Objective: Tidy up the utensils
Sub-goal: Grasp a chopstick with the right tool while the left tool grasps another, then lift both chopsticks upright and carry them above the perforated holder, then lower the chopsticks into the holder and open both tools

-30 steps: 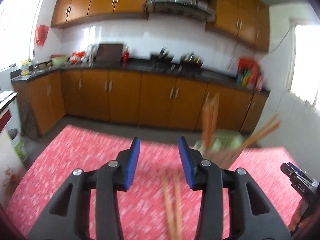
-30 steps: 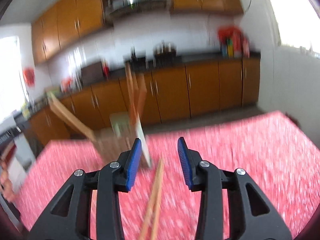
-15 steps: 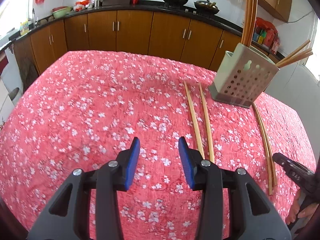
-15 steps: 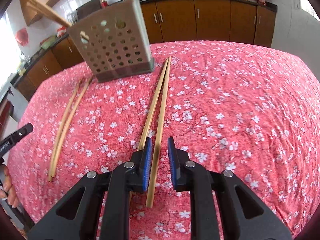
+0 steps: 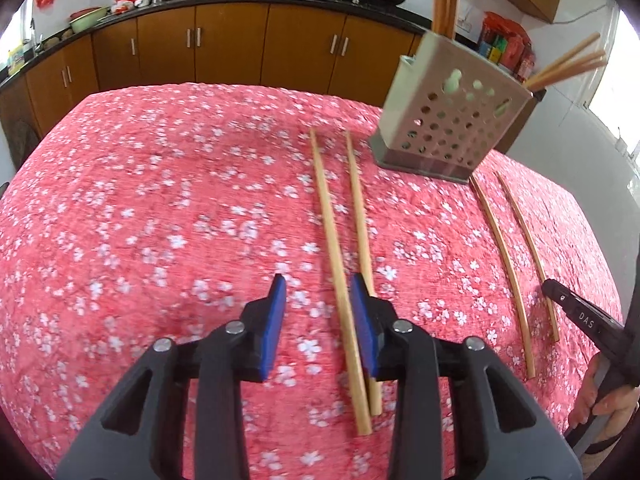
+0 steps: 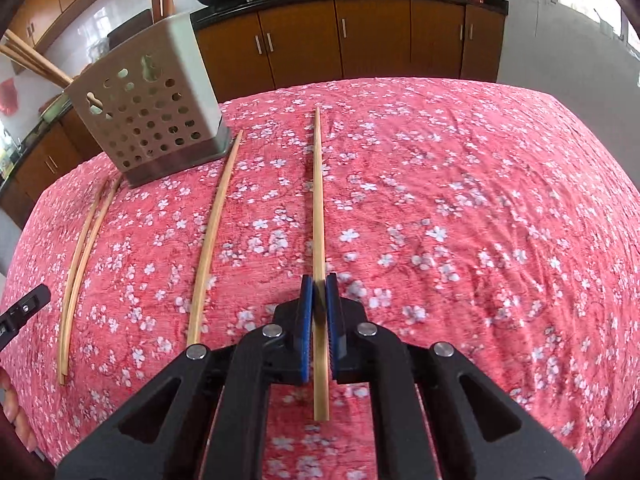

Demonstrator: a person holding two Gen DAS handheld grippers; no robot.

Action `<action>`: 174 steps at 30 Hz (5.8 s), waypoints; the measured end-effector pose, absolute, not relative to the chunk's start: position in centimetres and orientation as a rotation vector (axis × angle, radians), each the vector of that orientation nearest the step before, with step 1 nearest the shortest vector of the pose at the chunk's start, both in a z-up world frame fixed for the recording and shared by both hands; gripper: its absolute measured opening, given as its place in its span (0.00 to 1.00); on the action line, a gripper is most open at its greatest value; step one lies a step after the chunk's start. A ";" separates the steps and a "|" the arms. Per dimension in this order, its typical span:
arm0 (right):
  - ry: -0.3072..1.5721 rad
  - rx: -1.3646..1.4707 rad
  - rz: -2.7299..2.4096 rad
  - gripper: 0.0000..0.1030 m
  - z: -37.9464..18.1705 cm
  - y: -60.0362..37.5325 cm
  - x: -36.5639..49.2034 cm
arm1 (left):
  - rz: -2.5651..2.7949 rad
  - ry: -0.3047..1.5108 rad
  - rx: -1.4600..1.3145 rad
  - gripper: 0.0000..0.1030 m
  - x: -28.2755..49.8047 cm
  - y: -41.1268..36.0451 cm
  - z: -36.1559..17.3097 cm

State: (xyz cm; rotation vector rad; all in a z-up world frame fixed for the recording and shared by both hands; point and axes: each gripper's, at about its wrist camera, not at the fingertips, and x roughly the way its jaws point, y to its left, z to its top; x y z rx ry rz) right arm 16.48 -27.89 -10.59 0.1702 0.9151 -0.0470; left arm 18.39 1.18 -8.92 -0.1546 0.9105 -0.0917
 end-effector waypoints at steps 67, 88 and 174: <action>0.876 0.107 -0.035 0.08 -10.6 -27.8 16.0 | 0.018 0.889 -0.082 0.15 20.8 4.2 -10.4; 0.877 0.112 -0.029 0.08 -10.4 -27.5 15.2 | -0.009 0.898 0.037 0.16 20.1 3.2 -10.5; 0.170 0.183 0.120 0.23 10.2 -22.7 19.1 | -0.210 0.392 -0.204 0.21 25.8 -1.6 11.4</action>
